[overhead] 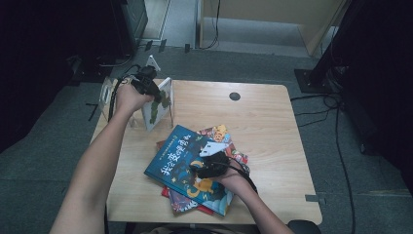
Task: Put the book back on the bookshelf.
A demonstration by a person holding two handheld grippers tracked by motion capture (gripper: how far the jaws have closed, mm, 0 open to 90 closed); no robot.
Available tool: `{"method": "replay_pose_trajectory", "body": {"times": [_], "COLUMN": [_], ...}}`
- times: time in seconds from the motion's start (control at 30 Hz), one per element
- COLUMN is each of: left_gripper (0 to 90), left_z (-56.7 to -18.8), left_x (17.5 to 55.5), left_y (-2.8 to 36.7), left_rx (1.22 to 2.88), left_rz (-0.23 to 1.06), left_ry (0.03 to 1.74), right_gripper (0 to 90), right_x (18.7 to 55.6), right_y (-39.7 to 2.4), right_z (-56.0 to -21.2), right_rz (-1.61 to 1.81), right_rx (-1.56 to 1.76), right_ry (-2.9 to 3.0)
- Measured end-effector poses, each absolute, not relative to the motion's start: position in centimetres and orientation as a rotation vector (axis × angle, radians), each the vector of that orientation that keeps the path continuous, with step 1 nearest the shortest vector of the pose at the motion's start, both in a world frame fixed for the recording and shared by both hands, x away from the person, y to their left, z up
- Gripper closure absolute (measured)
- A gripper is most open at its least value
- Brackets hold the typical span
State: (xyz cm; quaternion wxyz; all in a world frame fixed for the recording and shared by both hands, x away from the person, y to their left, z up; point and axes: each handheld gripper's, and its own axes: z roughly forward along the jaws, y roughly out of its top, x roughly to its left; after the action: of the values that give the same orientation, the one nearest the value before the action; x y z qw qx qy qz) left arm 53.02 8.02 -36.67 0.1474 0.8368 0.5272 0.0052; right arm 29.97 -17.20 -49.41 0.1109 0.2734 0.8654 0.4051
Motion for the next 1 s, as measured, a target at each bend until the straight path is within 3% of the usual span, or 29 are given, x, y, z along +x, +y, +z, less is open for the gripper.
{"method": "replay_pose_trajectory", "body": {"times": [1.0], "left_gripper": [74.9], "left_z": [-37.11], "left_x": [53.28], "left_y": [7.88], "left_rx": [2.423], "left_rz": [0.005], "left_ry": [1.535], "right_gripper": [35.7], "right_x": [29.98], "right_y": [-17.2], "right_z": [-49.41], "right_rz": [1.191], "right_rx": [0.804], "right_ry": [2.542]}}
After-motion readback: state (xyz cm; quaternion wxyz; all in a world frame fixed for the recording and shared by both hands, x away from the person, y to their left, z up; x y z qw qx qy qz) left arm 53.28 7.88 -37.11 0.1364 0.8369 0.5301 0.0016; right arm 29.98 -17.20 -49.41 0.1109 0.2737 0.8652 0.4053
